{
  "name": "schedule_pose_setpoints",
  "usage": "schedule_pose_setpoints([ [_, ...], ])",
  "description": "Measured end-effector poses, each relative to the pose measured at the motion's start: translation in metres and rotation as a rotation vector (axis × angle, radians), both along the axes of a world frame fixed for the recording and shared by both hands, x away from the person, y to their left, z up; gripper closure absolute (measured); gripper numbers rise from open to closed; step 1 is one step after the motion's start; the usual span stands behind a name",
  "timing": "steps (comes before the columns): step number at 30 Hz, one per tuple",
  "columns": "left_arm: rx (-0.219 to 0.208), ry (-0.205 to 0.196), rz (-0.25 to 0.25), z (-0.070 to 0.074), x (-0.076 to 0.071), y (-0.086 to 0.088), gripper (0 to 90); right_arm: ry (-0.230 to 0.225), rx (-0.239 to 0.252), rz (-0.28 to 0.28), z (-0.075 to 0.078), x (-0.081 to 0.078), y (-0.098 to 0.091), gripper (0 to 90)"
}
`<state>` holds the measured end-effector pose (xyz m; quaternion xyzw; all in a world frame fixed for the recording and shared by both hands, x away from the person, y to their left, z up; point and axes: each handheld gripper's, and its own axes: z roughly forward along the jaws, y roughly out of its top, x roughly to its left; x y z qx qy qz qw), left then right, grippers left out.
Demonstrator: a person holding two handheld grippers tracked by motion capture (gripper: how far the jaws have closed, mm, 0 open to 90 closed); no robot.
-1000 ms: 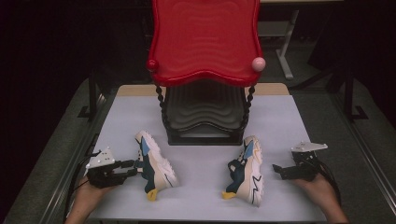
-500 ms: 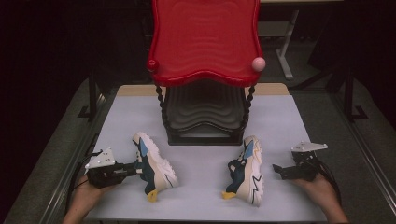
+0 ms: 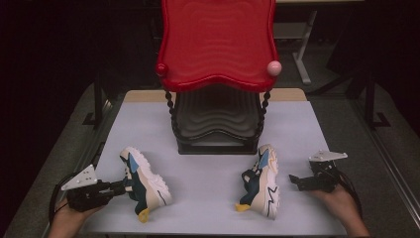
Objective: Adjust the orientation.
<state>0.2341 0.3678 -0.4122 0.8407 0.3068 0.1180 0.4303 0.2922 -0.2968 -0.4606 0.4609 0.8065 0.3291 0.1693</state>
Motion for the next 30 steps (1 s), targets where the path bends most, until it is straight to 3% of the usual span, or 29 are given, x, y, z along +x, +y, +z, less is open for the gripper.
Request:
schedule_pose_setpoints([
  [18,-0.030,-0.034,-0.028,0.028,0.036,-0.033,74.4,0.001,0.000,0.000,0.000,0.000,0.000,2.3],
  [30,-0.049,-0.025,-0.045,0.034,0.070,-0.063,73.0,0.001,0.001,0.000,0.000,0.000,0.000,2.3],
])
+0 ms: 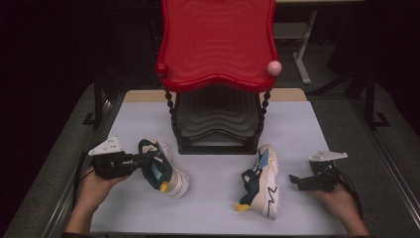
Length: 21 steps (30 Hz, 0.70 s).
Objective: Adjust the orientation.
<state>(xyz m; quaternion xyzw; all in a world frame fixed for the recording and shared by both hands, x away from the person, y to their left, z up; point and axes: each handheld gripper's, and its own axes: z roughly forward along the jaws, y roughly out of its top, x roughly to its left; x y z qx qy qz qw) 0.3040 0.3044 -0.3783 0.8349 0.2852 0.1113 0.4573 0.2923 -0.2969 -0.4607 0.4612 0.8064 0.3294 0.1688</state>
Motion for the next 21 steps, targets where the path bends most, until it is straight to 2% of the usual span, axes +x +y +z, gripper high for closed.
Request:
schedule_pose_setpoints([
  [8,0.004,0.002,-0.014,-0.002,0.019,-0.019,72.3,0.001,0.000,0.000,0.000,0.000,0.000,2.3],
  [11,0.020,-0.007,-0.012,-0.003,0.021,-0.024,70.2,0.001,0.001,0.000,0.000,0.000,0.000,2.3],
  [16,-0.035,-0.017,-0.041,0.009,0.014,-0.026,68.6,0.001,0.001,0.000,0.000,0.000,0.000,2.3],
  [18,-0.041,-0.023,-0.069,0.015,0.007,-0.031,68.6,0.000,0.001,0.000,0.000,0.000,0.000,2.3],
  [21,-0.073,-0.021,-0.113,0.022,-0.003,-0.041,68.4,0.001,0.001,0.000,0.000,0.000,0.000,2.3],
])
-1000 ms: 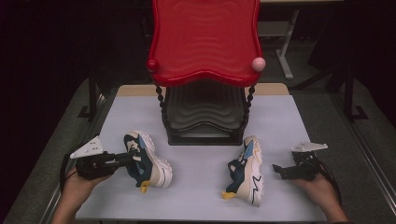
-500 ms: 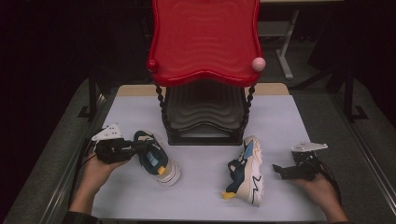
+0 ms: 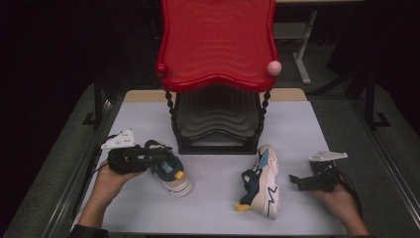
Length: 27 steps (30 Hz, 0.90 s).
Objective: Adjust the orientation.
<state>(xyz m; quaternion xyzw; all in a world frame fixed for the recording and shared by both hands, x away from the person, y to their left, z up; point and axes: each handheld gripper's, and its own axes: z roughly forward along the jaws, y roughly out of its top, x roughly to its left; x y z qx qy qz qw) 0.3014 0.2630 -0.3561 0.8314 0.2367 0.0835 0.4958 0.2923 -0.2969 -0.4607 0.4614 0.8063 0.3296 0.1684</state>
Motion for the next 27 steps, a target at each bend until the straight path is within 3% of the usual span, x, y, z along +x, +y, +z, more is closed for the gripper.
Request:
schedule_pose_setpoints([
  [5,-0.021,0.024,-0.058,-0.003,-0.011,-0.019,66.5,0.000,0.000,0.000,0.000,0.000,0.000,2.3],
  [14,0.039,0.067,-0.075,-0.021,-0.011,-0.034,67.5,0.001,0.001,0.000,0.000,0.000,0.000,2.3],
  [20,0.055,0.089,-0.088,-0.017,-0.013,-0.029,74.2,0.001,0.001,0.000,0.000,0.000,0.000,2.3],
  [26,0.046,0.109,-0.087,-0.012,-0.026,-0.007,79.2,0.001,0.001,0.000,0.000,0.000,0.000,2.3],
  [27,0.062,0.106,-0.085,-0.011,-0.028,-0.003,79.3,0.000,0.001,0.000,0.000,0.000,0.000,2.3],
])
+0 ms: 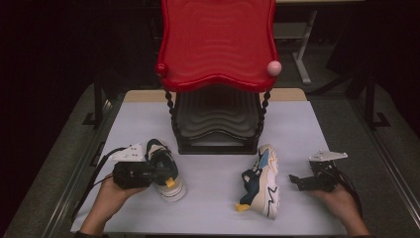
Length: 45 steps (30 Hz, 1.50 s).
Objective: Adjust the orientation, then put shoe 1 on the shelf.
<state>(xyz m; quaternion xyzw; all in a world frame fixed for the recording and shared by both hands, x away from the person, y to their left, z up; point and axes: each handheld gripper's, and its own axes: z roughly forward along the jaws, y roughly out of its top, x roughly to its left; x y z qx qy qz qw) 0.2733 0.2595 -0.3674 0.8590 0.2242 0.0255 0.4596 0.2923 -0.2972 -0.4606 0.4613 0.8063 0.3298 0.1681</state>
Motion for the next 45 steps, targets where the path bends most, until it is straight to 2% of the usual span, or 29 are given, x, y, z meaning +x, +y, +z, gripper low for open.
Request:
schedule_pose_setpoints([
  [4,-0.019,0.014,0.014,-0.001,-0.008,0.017,79.5,0.000,0.000,0.000,0.000,0.000,0.000,2.3],
  [10,-0.005,0.020,0.027,0.002,-0.020,0.041,78.9,0.000,0.000,-0.001,0.000,0.000,0.000,2.3],
  [11,-0.015,0.022,0.034,0.001,-0.021,0.044,78.7,0.000,0.000,-0.001,0.000,0.000,0.000,2.3],
  [13,-0.030,0.029,0.039,0.000,-0.022,0.047,78.5,0.000,0.000,-0.001,0.000,0.000,0.000,2.3],
  [17,-0.032,0.042,0.037,0.005,-0.019,0.042,77.0,0.000,-0.001,-0.001,0.000,0.000,0.000,2.3],
  [23,-0.049,0.012,0.054,0.019,-0.002,0.040,72.9,0.000,-0.001,-0.001,0.000,0.000,0.000,2.3],
  [26,-0.028,-0.006,0.079,0.020,0.011,0.041,71.6,0.000,0.000,-0.001,0.000,0.000,0.000,2.3],
  [29,-0.001,-0.010,0.104,0.016,0.025,0.042,67.8,0.000,-0.001,0.000,0.000,0.000,0.000,2.3],
  [34,0.014,0.006,0.105,0.004,0.043,0.041,63.0,0.002,0.001,-0.001,0.000,0.000,0.000,2.3],
  [38,0.038,0.015,0.109,-0.005,0.050,0.038,57.3,0.001,0.001,-0.001,0.000,0.000,0.000,2.3],
  [41,0.073,0.012,0.111,-0.010,0.053,0.036,54.7,0.002,0.002,-0.002,0.000,0.000,0.000,2.3],
  [45,0.092,0.014,0.099,-0.016,0.056,0.035,54.9,0.002,0.002,-0.002,0.000,0.000,0.000,2.3],
])
